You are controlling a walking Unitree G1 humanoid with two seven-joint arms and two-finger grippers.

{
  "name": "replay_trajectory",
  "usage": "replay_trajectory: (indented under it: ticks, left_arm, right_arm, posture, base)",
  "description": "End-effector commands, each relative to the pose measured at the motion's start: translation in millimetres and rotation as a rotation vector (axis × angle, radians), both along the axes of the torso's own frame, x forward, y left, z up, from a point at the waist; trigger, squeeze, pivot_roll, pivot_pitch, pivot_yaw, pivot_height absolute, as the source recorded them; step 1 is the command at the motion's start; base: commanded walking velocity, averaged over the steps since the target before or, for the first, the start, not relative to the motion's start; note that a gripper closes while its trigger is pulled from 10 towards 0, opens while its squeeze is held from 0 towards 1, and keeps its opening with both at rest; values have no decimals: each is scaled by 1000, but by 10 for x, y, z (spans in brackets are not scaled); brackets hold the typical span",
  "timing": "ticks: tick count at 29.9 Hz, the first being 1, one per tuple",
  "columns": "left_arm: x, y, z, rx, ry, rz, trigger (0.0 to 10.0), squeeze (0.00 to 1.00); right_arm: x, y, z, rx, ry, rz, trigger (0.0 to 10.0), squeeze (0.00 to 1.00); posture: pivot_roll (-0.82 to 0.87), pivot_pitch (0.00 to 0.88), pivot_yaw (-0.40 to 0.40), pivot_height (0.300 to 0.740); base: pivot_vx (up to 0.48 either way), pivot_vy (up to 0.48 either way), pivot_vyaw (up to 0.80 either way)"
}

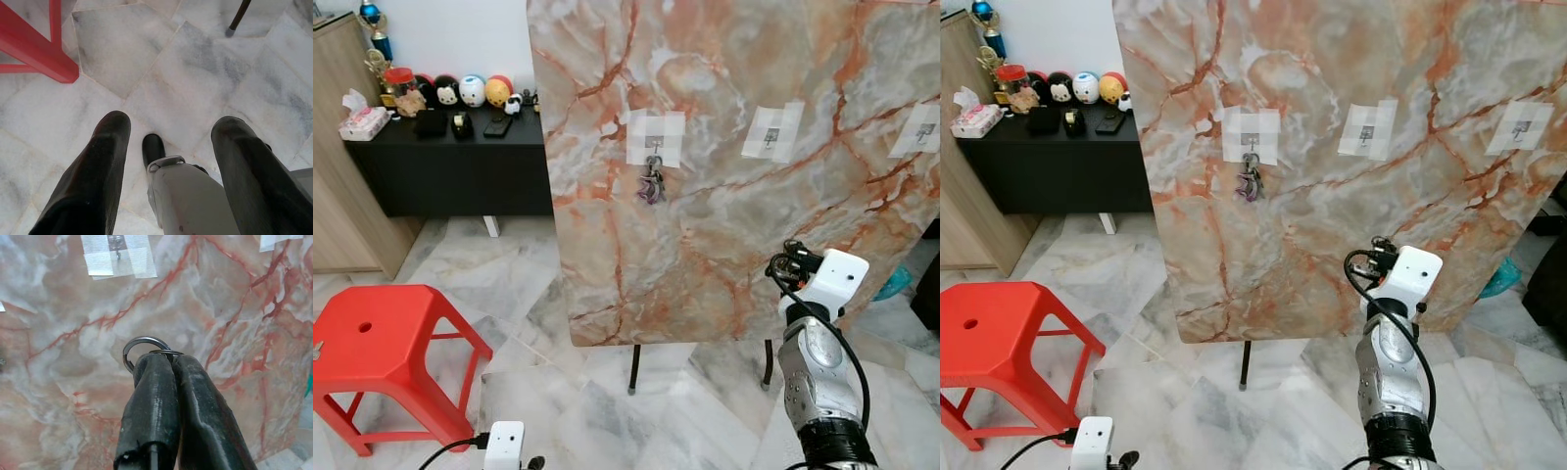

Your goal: Hang keys on a hook

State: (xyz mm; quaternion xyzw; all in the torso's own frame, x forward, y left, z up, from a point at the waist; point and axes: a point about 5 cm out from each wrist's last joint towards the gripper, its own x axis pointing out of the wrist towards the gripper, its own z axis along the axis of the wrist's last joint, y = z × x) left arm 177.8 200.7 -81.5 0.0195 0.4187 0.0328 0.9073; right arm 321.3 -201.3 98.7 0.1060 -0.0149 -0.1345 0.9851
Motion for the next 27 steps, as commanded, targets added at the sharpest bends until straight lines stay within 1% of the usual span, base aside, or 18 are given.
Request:
replay_trajectory:
  ticks: [1,4,5,6,11,24,27]
  left_arm:
    - [22,5,8,-3,0,14,10000,0]
    - [25,7,10,-3,0,15,10000,0]
    - [29,9,11,-3,1,15,10000,0]
    - [30,9,11,-3,1,14,10000,0]
    - [30,6,11,-4,3,15,10000,0]
    - [30,-10,8,-10,3,10,10000,0]
    - [28,-9,9,-10,-1,15,10000,0]
  right_arm:
    - [60,14,67,6,-11,1,10000,0]
    - [73,46,64,0,-1,12,10000,0]
    - [90,89,40,-25,32,27,10000,0]
    - [93,103,33,-30,40,30,10000,0]
    - [102,152,48,-23,22,43,10000,0]
    - [85,127,44,-33,22,38,10000,0]
    - [72,128,30,-33,24,33,10000,0]
  posture:
    - [-8,0,-64,740]
    - [-9,0,-62,740]
    - [-12,0,-61,740]
    - [-14,0,-61,740]
    - [-12,0,-60,740]
    - [-11,0,-64,740]
    - [-10,0,-64,740]
  base:
    - [322,0,0]
    - [325,0,0]
    - [326,0,0]
    - [326,0,0]
    - [329,0,0]
    - [318,0,0]
    - [0,0,0]
